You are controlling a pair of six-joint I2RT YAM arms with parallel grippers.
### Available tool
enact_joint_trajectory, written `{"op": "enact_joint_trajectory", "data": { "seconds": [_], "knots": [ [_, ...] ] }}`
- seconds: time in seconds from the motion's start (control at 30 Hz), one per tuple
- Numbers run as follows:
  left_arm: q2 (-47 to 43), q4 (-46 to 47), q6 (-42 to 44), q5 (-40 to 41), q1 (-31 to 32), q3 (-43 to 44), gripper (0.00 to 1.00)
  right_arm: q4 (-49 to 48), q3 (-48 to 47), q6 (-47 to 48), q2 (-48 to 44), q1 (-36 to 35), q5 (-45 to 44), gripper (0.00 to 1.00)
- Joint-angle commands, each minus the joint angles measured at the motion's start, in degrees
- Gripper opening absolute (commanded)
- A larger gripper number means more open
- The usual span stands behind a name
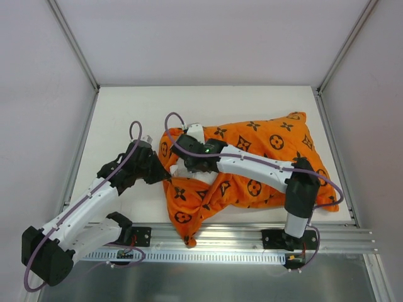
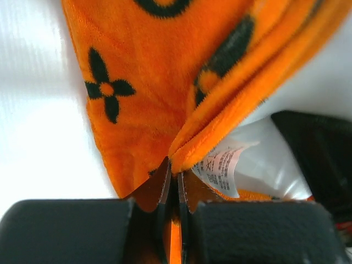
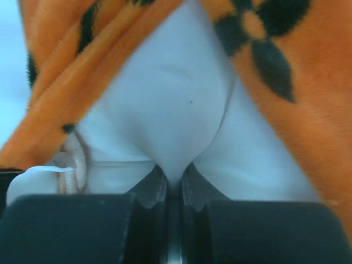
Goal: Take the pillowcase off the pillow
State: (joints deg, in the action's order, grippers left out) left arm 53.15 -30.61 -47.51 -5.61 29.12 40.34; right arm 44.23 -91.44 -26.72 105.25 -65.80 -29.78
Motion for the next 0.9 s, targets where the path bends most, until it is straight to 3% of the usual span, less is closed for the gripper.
{"op": "enact_joint_trajectory", "data": {
  "seconds": [0.0, 0.2, 0.4, 0.73, 0.87],
  "knots": [
    [-2.25, -1.21, 0.92, -2.30, -0.65, -1.05, 0.00, -7.39, 1.35, 1.48, -8.98, 5.23, 6.22, 0.01],
    [0.11, -0.77, 0.48, -3.36, -0.56, -1.67, 0.00, -11.43, 0.29, 2.99, -20.42, 9.55, 8.25, 0.01],
    [5.03, 1.60, 1.80, -5.20, -0.47, 0.00, 0.00, -20.84, 8.20, 2.29, -33.70, 9.55, 3.25, 0.01],
    [17.69, 3.63, 8.82, -4.85, -0.47, 7.20, 0.00, -17.00, 21.29, -2.72, -44.95, 12.97, -10.98, 0.01],
    [18.75, 3.63, 10.68, -5.38, -0.47, 11.60, 0.00, -16.19, 29.90, -8.25, -49.78, 19.12, -7.85, 0.01]
  ]
}}
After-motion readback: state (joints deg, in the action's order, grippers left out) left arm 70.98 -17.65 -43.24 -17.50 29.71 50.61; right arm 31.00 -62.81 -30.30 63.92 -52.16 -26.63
